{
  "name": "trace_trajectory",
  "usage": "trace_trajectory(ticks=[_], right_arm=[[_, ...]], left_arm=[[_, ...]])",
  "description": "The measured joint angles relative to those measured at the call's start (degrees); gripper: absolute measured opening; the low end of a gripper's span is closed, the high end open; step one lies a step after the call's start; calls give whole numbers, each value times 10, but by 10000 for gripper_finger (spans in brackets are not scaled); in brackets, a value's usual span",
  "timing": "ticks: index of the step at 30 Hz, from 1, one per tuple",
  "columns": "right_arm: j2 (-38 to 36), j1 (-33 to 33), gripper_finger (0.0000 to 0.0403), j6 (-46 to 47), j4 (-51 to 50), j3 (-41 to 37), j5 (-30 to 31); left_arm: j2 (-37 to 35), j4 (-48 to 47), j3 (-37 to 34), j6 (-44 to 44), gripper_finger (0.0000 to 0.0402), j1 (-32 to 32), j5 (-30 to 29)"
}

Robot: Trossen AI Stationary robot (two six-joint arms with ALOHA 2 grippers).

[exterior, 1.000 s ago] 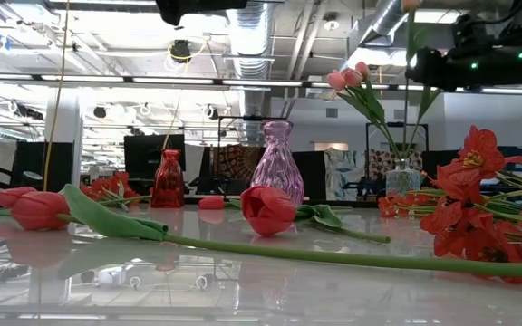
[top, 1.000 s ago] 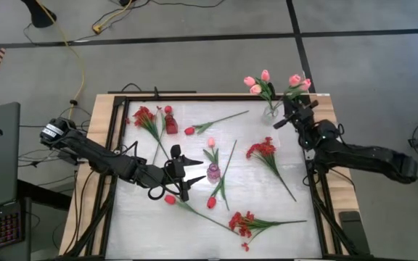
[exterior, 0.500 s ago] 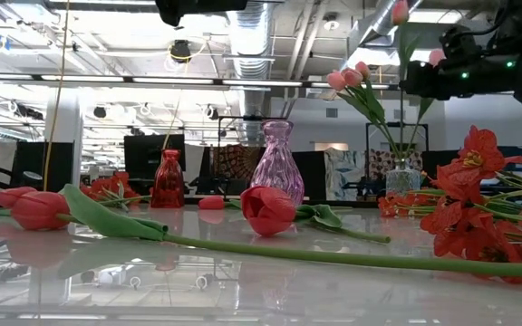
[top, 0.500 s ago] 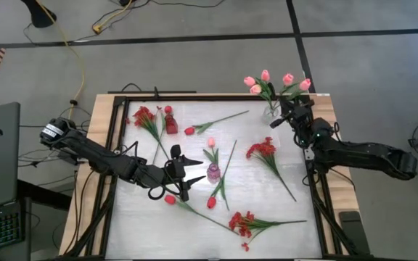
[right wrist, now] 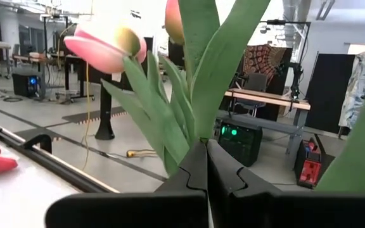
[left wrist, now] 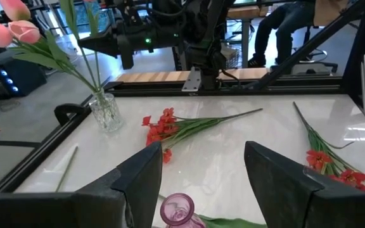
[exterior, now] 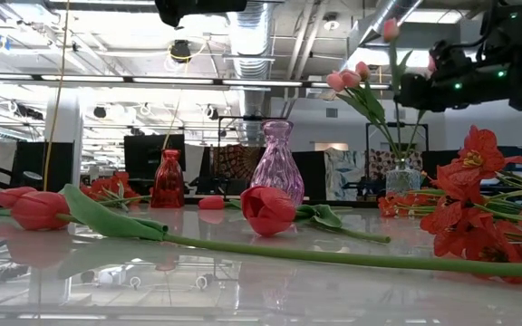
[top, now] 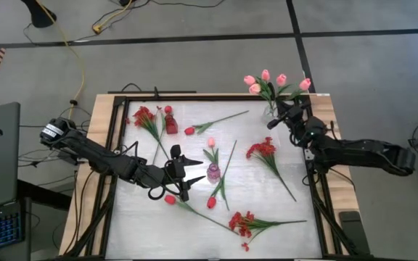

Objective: Sort flowers into vase by color
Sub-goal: Put the pink flower into the transparent vase

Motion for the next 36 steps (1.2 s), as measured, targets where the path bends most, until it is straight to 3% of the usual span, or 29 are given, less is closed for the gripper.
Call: trace_trajectory(ticks=[14, 19, 36], right_arm=[[3, 0, 20, -4, -19, 0, 3], [3, 3, 20, -17, -49, 0, 33], [3, 2, 21, 20, -132, 0, 33]], left_arm=[[0, -3, 0, 0, 212, 0, 1], [0, -3, 0, 0, 212, 0, 1], [0, -3, 0, -3, 212, 0, 2]])
